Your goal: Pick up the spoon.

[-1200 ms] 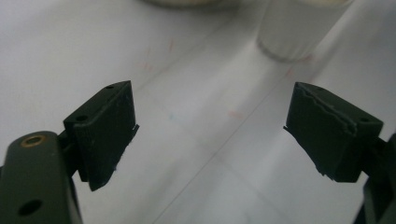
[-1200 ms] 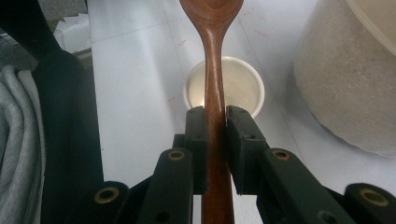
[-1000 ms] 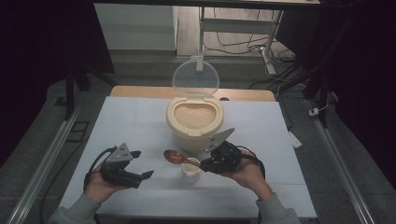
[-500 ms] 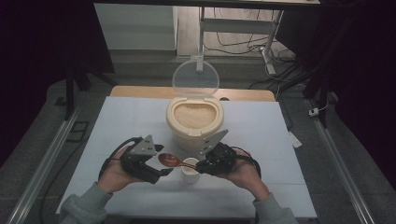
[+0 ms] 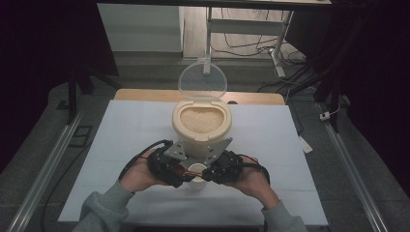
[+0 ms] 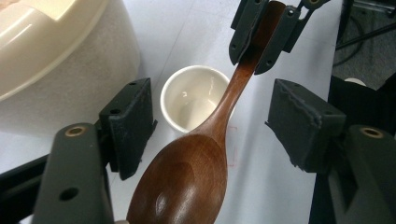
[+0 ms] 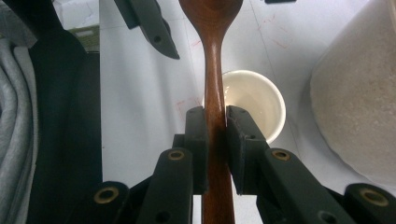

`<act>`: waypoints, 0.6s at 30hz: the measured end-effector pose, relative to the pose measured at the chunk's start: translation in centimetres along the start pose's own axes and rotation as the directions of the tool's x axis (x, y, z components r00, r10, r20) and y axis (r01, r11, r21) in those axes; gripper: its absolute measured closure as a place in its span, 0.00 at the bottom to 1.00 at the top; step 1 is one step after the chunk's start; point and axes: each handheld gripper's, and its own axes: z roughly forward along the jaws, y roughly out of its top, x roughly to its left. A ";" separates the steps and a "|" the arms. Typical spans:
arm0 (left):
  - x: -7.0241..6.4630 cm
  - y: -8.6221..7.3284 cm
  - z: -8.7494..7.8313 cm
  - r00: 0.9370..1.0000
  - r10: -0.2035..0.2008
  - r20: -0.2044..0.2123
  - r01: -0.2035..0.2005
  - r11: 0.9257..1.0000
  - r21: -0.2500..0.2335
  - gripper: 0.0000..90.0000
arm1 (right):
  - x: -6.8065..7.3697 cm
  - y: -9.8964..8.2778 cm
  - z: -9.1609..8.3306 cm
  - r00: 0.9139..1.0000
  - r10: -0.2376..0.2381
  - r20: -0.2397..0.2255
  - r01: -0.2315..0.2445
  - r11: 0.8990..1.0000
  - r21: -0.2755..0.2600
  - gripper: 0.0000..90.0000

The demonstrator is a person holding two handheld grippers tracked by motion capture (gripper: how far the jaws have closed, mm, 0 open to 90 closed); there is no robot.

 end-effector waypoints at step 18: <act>-0.3 0.8 1.6 0.995 0.068 0.072 -0.073 0.994 0.077 0.56 | 0.4 0.2 0.2 0.999 -0.052 0.008 0.051 0.998 0.020 0.88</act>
